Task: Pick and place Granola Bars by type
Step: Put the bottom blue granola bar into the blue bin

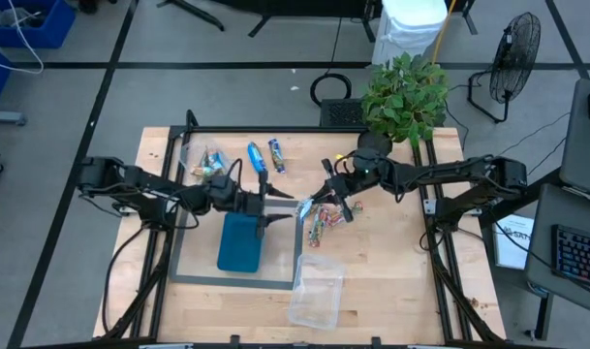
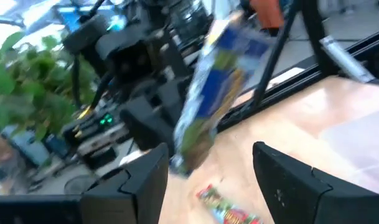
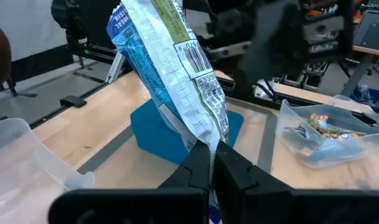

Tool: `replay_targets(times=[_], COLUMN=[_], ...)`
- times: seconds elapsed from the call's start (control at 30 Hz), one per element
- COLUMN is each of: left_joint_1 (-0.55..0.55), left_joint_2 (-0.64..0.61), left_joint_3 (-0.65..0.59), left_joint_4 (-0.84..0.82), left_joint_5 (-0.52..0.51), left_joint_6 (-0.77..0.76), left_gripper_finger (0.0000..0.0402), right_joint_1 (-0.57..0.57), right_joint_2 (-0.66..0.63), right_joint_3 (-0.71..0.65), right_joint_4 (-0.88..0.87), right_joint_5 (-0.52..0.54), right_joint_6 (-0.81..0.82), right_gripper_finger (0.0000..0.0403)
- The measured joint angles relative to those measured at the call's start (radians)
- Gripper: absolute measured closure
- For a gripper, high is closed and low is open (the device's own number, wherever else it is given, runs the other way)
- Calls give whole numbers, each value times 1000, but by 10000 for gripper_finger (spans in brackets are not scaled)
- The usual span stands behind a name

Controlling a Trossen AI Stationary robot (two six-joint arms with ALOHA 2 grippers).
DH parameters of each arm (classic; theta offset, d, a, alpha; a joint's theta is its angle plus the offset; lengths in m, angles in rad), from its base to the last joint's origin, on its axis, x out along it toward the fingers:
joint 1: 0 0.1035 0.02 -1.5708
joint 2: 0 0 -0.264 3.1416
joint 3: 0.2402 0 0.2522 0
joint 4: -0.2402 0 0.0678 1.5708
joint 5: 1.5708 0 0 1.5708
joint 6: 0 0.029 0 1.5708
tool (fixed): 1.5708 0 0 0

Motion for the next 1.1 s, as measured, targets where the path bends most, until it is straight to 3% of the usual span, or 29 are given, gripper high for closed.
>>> replay_targets(times=[0.33,1.1], left_joint_1=[-17,-17], left_joint_2=[0,0], left_joint_3=[68,70], left_joint_4=[-3,-5], left_joint_5=[33,92], left_joint_6=[-61,-80], left_gripper_finger=[189,218], right_joint_1=[0,0], right_joint_2=[0,0], right_joint_3=[1,1], right_joint_4=[-15,-14], right_joint_5=[0,1], right_joint_6=[0,-1], right_gripper_finger=[403,403])
